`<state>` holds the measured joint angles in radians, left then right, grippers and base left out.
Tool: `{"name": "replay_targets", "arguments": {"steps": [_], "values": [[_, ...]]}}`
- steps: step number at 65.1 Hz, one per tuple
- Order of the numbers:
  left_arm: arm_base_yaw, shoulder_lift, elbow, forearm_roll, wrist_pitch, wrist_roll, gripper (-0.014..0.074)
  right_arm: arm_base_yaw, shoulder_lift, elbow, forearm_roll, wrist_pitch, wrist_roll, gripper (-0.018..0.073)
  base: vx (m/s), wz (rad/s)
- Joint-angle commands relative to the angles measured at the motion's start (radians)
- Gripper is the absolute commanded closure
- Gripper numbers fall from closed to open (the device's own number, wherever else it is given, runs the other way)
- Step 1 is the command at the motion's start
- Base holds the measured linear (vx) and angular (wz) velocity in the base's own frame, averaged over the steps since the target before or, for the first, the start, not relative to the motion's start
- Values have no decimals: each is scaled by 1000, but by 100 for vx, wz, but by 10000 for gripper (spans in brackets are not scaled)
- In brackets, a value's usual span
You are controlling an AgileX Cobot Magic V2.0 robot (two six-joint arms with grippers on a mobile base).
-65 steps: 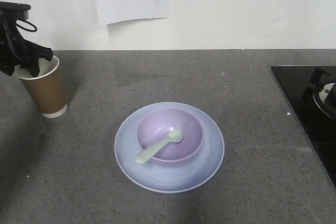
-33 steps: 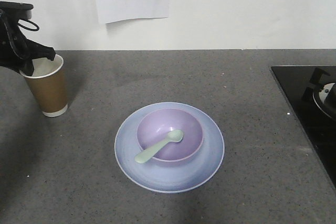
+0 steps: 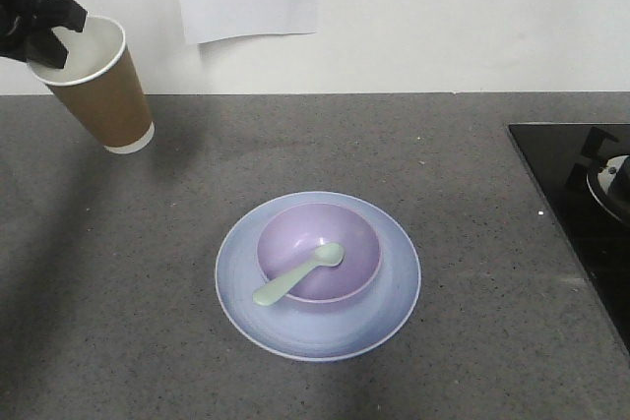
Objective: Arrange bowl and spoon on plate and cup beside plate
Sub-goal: 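Lift the brown paper cup with the left gripper toward the plate, then set the cup down on the counter beside the plate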
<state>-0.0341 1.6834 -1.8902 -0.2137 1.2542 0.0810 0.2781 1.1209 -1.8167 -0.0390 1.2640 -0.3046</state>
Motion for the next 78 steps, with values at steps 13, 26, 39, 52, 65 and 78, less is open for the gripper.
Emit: {"name": "replay_targets", "arguments": {"steps": [13,26,39,52,65,78], "values": [[-104,-124,174,-34,-14,53,603,-4,13,-22,-2,-62,7,564,0,0],[-118,-124,313,-73,-80,67,603,-4,13,-22,-2,-59,7,564,0,0],[-118,-123,400,-70,-107,72,603,-4,13,-22,-4,-58,9,564,0,0],[-118,-123,483,-87,-156,82,603,-4,13,-22,-4,-58,9,564,0,0],[-118,-123,521,-88,-168,90,603,-4,13,-22,-4,-58,9,564,0,0],[-118,-123,521,-88,-169,90,603,-4,13,-22,-3,-56,9,564,0,0]]}}
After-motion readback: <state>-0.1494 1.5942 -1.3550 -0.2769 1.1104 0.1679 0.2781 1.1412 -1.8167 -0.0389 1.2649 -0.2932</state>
